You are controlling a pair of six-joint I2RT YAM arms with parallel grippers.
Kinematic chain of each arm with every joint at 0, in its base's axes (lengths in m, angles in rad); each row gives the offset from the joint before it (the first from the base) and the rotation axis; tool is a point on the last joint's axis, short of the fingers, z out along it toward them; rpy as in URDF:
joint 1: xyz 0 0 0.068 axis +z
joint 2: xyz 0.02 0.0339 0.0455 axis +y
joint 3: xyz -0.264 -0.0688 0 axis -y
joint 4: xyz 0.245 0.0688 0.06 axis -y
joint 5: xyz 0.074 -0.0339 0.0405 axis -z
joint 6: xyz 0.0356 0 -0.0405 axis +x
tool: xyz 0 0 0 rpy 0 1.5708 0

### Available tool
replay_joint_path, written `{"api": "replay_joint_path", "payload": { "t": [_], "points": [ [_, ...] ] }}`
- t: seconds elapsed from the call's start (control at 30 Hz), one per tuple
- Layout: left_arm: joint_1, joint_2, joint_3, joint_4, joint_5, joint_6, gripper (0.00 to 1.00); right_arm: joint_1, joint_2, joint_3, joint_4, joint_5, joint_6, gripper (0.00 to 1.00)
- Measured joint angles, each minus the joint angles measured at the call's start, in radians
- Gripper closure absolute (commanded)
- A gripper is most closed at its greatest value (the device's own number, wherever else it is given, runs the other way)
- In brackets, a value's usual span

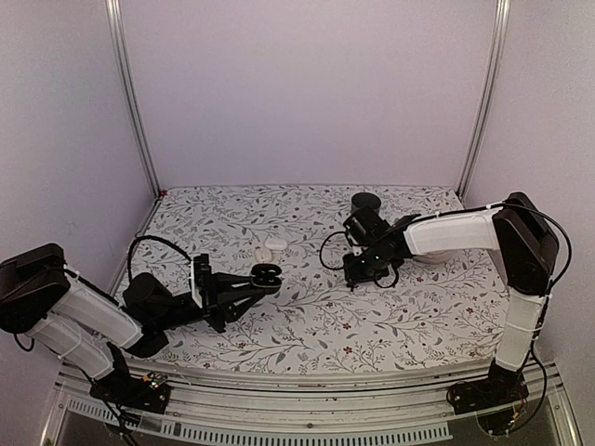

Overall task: Insert the wireless bluetooth earbuds into the charging case
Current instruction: Pick up the right earbud from the center of the board.

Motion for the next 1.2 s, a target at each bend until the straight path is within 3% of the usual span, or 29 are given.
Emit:
{"api": "replay_joint_path", "payload": {
  "t": [0.53, 1.2],
  "points": [
    [-0.002, -0.06, -0.043, 0.0, -0.031, 0.0, 1.0, 0.06, 0.138, 0.135, -0.105, 0.114, -0.08, 0.7],
    [-0.002, -0.055, -0.045, 0.0, -0.045, 0.007, 1.0, 0.088, 0.166, 0.189, -0.183, 0.172, -0.097, 0.73]
  ]
}}
